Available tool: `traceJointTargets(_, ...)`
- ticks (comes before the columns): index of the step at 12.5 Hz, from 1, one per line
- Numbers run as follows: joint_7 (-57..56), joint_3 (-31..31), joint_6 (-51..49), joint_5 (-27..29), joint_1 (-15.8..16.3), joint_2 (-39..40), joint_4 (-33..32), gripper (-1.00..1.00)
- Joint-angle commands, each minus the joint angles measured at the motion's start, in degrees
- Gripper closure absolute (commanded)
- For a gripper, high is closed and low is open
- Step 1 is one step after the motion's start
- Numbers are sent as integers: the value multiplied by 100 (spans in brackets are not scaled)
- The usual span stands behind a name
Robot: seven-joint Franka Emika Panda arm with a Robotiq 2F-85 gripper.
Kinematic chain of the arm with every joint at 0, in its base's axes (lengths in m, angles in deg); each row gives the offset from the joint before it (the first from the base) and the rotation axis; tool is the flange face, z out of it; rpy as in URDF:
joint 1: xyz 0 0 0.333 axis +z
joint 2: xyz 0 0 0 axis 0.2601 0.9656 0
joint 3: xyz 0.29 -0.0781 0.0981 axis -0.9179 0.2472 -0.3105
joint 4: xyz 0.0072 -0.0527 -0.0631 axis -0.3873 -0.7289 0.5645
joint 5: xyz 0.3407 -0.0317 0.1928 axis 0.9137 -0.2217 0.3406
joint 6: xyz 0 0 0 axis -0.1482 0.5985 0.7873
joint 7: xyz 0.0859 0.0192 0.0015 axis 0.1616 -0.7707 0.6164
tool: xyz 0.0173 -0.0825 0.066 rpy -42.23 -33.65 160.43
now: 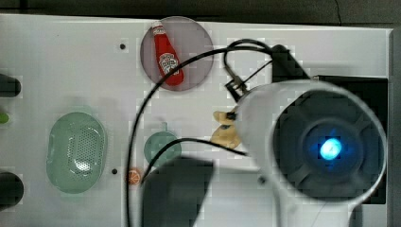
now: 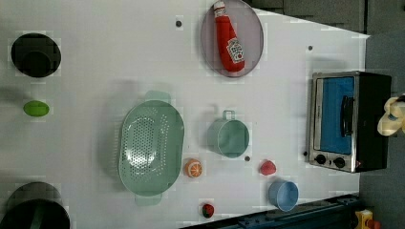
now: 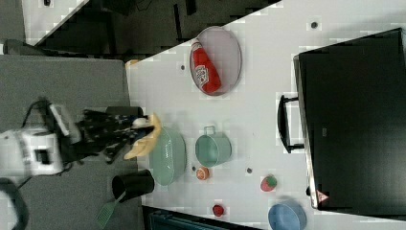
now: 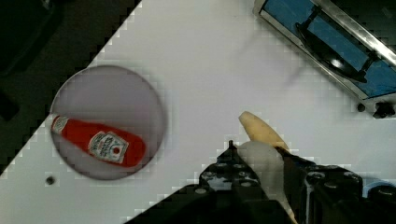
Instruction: Pick banana from table and place on oven.
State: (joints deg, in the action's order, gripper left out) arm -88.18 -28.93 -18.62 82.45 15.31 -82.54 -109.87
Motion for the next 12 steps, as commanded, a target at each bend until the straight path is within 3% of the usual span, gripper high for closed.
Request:
traceJointTargets(1, -809, 822, -82, 158, -222, 513, -62, 47)
traceJointTargets(8, -3474, 2287, 1126, 79, -288, 1489, -63, 47)
traceJointTargets(12, -4404, 2781, 1753, 162, -325, 2096, -62, 47)
